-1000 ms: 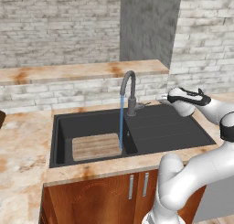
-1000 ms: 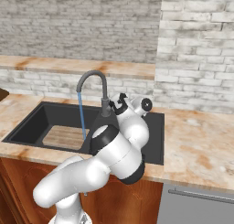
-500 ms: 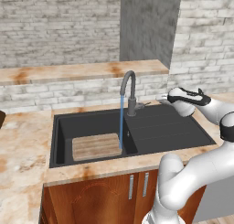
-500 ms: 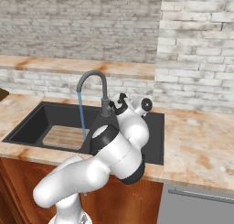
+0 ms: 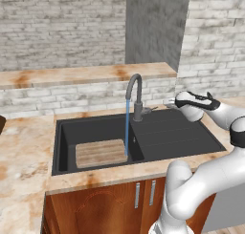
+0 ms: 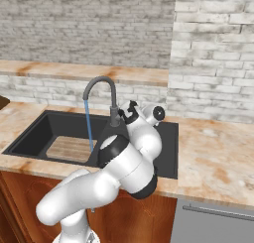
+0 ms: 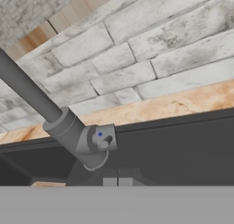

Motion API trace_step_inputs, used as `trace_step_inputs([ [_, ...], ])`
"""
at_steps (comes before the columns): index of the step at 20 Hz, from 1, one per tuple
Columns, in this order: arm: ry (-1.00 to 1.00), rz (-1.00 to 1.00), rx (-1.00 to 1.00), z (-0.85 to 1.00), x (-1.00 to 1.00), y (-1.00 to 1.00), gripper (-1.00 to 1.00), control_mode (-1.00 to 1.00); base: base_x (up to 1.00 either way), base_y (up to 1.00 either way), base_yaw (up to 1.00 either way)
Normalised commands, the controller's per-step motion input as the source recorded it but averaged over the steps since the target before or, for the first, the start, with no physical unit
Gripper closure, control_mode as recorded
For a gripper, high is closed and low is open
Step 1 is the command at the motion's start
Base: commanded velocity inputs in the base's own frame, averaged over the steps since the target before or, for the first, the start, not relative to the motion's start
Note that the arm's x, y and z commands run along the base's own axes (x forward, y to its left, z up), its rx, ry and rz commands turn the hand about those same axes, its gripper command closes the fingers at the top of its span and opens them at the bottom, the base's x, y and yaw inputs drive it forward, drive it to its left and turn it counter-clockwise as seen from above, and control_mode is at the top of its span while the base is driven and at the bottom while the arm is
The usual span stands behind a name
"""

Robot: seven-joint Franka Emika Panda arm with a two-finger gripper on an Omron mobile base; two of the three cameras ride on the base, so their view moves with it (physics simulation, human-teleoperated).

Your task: Turn on the sink faucet with hot water and rinse the cutting board for ten seconds, then turn off the faucet. Push the cutting board to reach the water if necessary.

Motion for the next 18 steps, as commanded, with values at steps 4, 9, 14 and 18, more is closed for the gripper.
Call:
trace_step_inputs([
  [4,0.00,0.00,0.00,-0.04,0.19,0.00,1.00,-1.00,0.00,0.00,0.00],
  [9,0.00,0.00,0.00,-0.13,0.27,-0.01,1.00,-1.00,0.00,0.00,0.00],
  [14,0.00,0.00,0.00,-0.22,0.31,-0.01,1.00,-1.00,0.00,0.00,0.00],
  [18,0.00,0.00,-0.01,-0.20,0.19,0.00,1.00,-1.00,0.00,0.00,0.00],
])
